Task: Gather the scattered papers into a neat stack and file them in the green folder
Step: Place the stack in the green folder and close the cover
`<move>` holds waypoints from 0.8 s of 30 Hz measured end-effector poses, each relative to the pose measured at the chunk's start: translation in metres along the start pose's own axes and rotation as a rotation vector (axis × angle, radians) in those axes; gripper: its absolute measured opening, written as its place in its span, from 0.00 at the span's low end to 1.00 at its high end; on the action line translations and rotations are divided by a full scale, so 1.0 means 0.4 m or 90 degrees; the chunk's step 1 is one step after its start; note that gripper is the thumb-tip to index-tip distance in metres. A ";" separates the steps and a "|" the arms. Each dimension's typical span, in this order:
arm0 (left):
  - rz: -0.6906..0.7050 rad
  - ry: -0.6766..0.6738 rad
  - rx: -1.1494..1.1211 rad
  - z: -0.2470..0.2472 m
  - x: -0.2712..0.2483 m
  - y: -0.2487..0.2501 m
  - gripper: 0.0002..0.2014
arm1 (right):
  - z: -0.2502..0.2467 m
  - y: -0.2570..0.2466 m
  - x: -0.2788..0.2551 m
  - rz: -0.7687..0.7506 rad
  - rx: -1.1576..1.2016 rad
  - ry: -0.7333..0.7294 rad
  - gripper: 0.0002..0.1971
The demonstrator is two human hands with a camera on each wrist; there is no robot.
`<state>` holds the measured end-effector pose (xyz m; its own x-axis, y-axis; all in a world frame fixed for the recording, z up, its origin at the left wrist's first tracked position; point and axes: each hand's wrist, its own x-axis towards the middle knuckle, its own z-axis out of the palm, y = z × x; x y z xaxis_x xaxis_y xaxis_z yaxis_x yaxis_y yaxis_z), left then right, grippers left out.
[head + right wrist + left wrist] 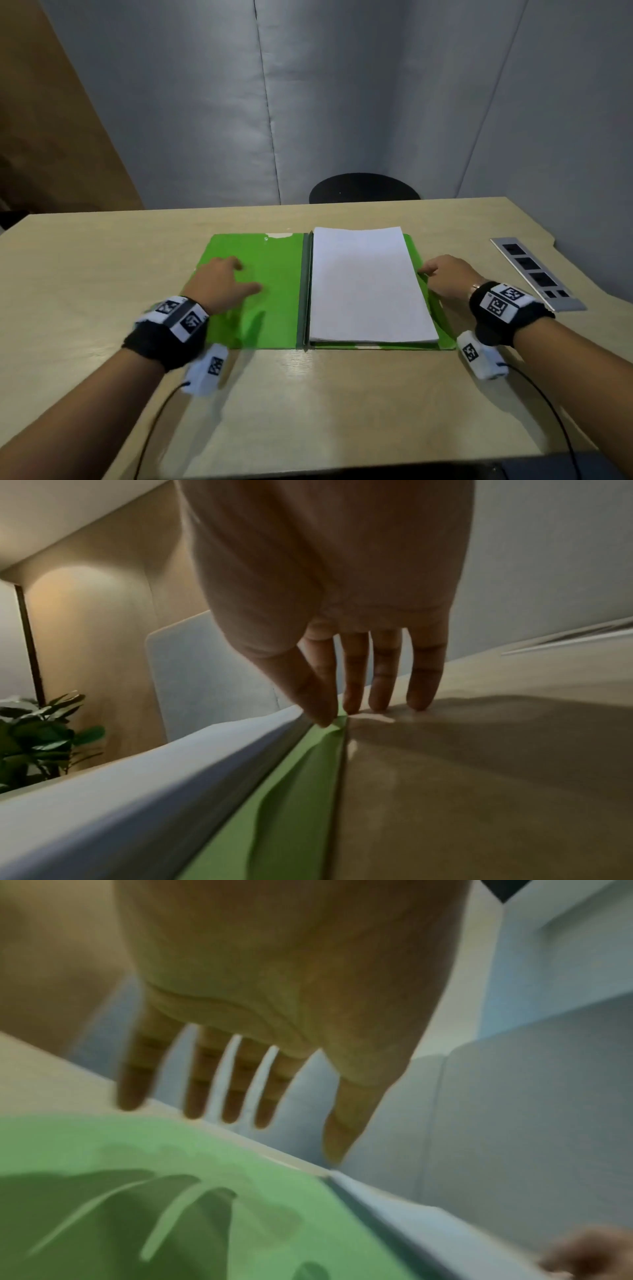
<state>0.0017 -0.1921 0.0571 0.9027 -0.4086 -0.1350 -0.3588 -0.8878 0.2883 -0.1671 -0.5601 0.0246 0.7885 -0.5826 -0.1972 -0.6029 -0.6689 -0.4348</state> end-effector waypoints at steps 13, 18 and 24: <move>-0.254 -0.067 -0.108 -0.088 0.010 -0.124 0.26 | 0.023 0.016 -0.003 -0.028 -0.057 -0.015 0.31; -0.079 0.093 -0.305 -0.286 -0.049 -0.059 0.28 | 0.013 0.014 -0.012 -0.043 -0.055 -0.020 0.26; 0.164 0.032 -0.477 -0.330 -0.116 0.168 0.25 | 0.013 0.021 -0.025 -0.049 0.049 0.023 0.17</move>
<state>-0.0328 -0.2049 0.2080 0.8289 -0.5561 0.0600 -0.3180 -0.3803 0.8685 -0.1795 -0.5575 0.0183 0.8265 -0.5478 -0.1294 -0.5285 -0.6761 -0.5134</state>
